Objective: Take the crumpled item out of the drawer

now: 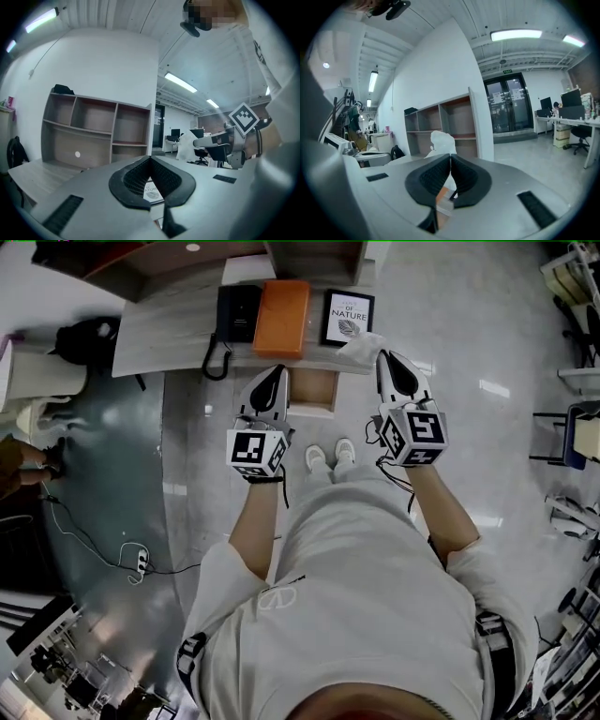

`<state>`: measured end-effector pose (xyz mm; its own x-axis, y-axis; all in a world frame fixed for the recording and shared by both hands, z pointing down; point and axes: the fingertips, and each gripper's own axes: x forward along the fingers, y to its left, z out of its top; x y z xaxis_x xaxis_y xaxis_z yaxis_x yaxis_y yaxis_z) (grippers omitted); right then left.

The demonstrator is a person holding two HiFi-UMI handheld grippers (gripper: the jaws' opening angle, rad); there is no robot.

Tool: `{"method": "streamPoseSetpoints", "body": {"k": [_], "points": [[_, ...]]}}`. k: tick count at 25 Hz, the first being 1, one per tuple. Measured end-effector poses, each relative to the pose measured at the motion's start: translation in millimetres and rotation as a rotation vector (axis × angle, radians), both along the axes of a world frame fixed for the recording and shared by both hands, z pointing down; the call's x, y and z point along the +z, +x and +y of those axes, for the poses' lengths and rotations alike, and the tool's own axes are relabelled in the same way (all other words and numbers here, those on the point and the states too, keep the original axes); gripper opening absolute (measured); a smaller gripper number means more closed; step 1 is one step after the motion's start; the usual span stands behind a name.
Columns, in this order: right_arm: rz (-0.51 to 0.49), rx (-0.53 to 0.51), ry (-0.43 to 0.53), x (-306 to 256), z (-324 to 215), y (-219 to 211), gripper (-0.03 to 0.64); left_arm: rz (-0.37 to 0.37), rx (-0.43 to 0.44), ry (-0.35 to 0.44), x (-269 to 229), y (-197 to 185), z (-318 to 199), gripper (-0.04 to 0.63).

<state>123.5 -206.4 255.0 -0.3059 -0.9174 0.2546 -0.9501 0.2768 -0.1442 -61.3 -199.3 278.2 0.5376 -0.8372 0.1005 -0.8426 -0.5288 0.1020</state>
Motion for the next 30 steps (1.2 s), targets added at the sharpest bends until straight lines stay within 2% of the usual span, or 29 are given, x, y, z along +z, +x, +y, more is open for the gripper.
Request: {"method": "streamPoseSetpoints", "body": {"k": [9, 14, 21, 30], "points": [[-0.014, 0.056, 0.102, -54, 7, 32, 0.005, -0.028, -0.009, 0.091, -56, -9, -3, -0.002], [-0.033, 0.064, 0.158, -81, 10, 40, 0.005, -0.037, -0.05, 0.145, -79, -23, -4, -0.002], [-0.045, 0.08, 0.181, -96, 26, 55, 0.005, -0.045, -0.064, 0.167, -91, -24, 14, -0.002], [-0.044, 0.111, 0.182, -100, 23, 58, 0.005, -0.041, -0.089, 0.169, -95, -42, 8, -0.002]]}}
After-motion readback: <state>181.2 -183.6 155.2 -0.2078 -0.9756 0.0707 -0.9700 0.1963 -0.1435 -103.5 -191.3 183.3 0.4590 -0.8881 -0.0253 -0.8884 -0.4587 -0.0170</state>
